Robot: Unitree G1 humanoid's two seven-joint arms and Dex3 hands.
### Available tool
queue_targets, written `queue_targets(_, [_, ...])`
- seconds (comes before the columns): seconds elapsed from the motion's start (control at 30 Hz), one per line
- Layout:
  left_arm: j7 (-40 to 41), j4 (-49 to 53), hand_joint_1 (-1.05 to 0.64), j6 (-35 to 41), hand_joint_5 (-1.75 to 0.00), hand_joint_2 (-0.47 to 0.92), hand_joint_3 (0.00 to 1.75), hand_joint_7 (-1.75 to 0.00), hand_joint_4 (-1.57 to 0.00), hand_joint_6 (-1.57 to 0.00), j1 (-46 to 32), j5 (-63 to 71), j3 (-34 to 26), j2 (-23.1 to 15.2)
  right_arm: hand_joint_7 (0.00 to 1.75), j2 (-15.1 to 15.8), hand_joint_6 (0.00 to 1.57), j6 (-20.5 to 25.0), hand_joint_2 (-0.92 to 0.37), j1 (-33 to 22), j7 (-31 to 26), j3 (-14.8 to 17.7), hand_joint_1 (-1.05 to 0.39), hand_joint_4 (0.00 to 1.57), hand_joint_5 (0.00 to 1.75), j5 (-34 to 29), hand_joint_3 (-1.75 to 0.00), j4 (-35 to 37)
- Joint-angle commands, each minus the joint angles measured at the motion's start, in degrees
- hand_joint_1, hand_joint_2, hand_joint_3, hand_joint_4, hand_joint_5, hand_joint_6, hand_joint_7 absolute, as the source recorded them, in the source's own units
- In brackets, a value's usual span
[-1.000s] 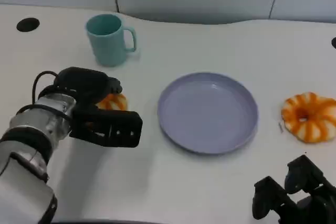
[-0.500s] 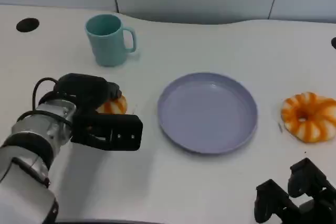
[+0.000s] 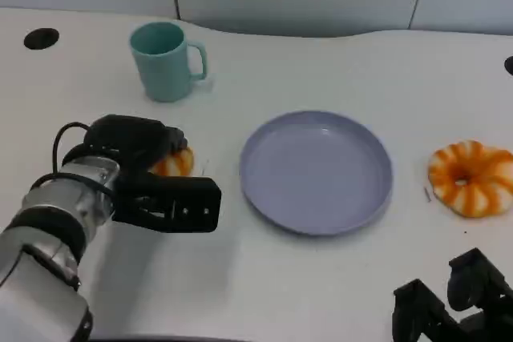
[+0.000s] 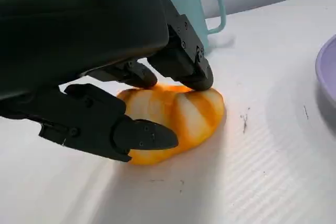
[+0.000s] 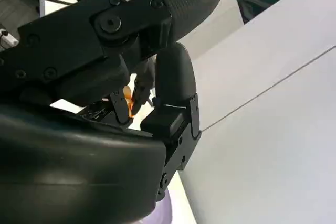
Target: Grasp the bread from the table and place it into the plate.
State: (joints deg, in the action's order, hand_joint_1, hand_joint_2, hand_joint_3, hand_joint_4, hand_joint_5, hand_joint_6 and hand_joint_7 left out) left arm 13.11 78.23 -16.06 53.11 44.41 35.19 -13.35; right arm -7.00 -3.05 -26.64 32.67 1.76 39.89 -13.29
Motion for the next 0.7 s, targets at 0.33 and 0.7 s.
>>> queue_targets(0.33, [4.9,0.4,-0.05,-0.1,-0.16,0.92,0.08,-0.11,-0.98,-0.92,-1.5,-0.5,-1.8,0.0,1.54,0.4,0.75,-0.5,-0.86,1.4,0.4,1.1,-0.43,0.76,1.75,0.4,0.00,1.3])
queue_targets(0.7, [8.0,-0.4,0.01,-3.3,-0.10,0.91,0.02,-0.05,-0.99,-0.96,-0.2,-1.1,-2.6,-0.3,1.74,0.4,0.64,-1.4,-0.86,2.3,-0.5,1.4,-0.44,0.77,1.75,-1.4,0.00,1.5])
